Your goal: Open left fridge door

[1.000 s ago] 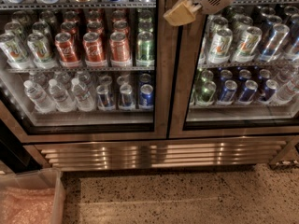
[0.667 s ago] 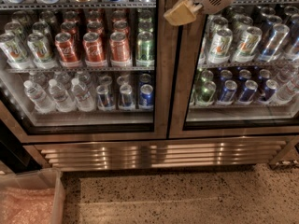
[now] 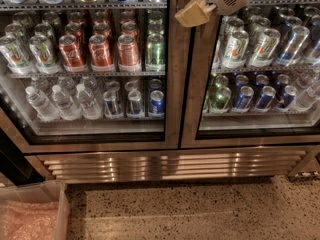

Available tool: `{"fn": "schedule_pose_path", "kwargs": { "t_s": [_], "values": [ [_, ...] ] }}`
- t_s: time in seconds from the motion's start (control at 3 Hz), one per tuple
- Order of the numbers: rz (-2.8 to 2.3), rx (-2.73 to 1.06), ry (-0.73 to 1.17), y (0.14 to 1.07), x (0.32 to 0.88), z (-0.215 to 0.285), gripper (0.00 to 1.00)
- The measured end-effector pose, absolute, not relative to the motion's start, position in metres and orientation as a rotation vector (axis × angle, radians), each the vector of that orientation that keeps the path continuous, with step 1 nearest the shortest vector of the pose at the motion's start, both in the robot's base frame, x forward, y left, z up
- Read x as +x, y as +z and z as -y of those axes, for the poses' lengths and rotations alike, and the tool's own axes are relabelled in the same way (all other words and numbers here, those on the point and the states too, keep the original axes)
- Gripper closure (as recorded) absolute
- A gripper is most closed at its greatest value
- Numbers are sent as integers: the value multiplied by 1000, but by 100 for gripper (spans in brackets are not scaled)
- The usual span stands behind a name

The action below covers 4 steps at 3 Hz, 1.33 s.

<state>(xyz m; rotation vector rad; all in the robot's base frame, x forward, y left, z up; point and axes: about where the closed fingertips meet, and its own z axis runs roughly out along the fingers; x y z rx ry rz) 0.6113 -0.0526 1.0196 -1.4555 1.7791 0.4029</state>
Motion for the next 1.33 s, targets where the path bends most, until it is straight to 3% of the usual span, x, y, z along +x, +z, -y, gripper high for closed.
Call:
{"fn": "schedule_pose_path", "kwargs": {
  "t_s": [1.33],
  "values": [
    [-1752, -1450, 436, 1025, 614, 53, 100]
  ]
}}
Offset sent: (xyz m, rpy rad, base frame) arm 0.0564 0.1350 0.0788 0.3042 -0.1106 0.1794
